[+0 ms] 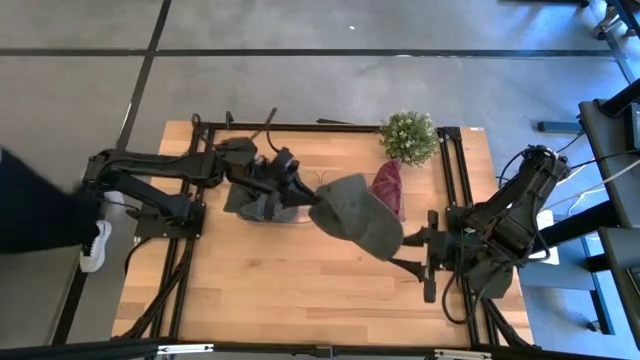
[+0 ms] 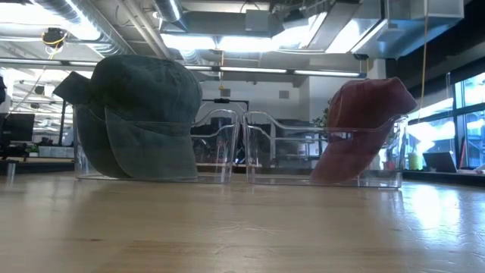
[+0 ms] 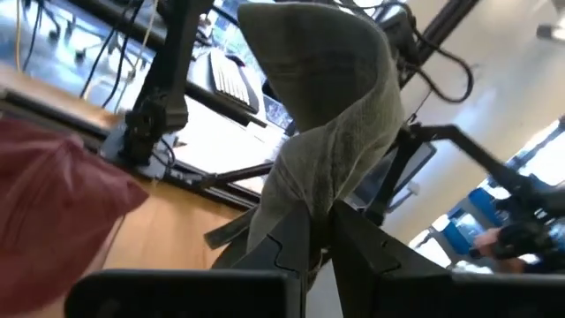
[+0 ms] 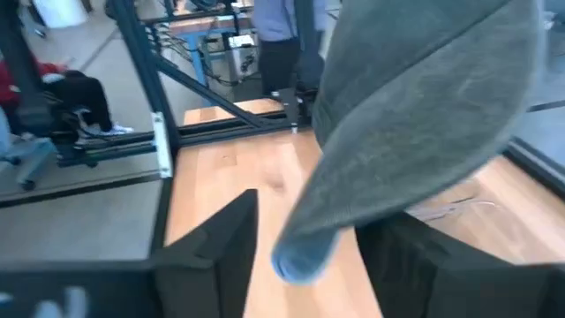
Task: Pick & Place hat
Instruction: Put the black cap into the left transparent bin
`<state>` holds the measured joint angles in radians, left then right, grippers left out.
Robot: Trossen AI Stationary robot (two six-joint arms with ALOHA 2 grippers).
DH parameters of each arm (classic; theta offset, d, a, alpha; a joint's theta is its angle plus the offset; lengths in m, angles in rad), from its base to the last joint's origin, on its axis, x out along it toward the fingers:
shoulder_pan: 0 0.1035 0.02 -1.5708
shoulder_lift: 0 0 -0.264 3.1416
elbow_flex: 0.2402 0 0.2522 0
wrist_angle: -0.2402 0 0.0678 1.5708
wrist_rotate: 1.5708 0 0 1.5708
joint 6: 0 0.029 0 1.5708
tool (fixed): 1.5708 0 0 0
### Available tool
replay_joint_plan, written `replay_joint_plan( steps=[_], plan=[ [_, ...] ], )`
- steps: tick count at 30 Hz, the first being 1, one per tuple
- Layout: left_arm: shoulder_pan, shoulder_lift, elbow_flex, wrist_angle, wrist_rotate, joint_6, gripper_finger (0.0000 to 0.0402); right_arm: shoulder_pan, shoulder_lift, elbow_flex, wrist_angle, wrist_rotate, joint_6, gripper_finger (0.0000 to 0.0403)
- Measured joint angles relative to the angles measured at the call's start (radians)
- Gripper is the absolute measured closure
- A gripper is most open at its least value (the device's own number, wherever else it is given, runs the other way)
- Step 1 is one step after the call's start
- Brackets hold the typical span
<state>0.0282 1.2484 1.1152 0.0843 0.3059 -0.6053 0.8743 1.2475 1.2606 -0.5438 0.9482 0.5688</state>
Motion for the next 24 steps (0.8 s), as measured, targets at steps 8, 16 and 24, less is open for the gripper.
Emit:
replay_joint_plan(
  steps=[8, 16, 24],
  plan=[
    [0.087, -0.079, 0.0, -0.226, 0.033, -0.161, 0.0375, -0.037, -0.022, 0.0, -0.23, 0.002, 0.088, 0.0173],
    [0.099, -0.097, 0.02, -0.32, 0.03, -0.184, 0.0375, -0.093, -0.02, 0.0, -0.502, 0.0, 0.339, 0.0172],
    [0.099, -0.091, 0.064, -0.507, -0.007, -0.096, 0.0375, -0.116, -0.02, -0.001, -0.524, 0.0, 0.343, 0.0174]
  ],
)
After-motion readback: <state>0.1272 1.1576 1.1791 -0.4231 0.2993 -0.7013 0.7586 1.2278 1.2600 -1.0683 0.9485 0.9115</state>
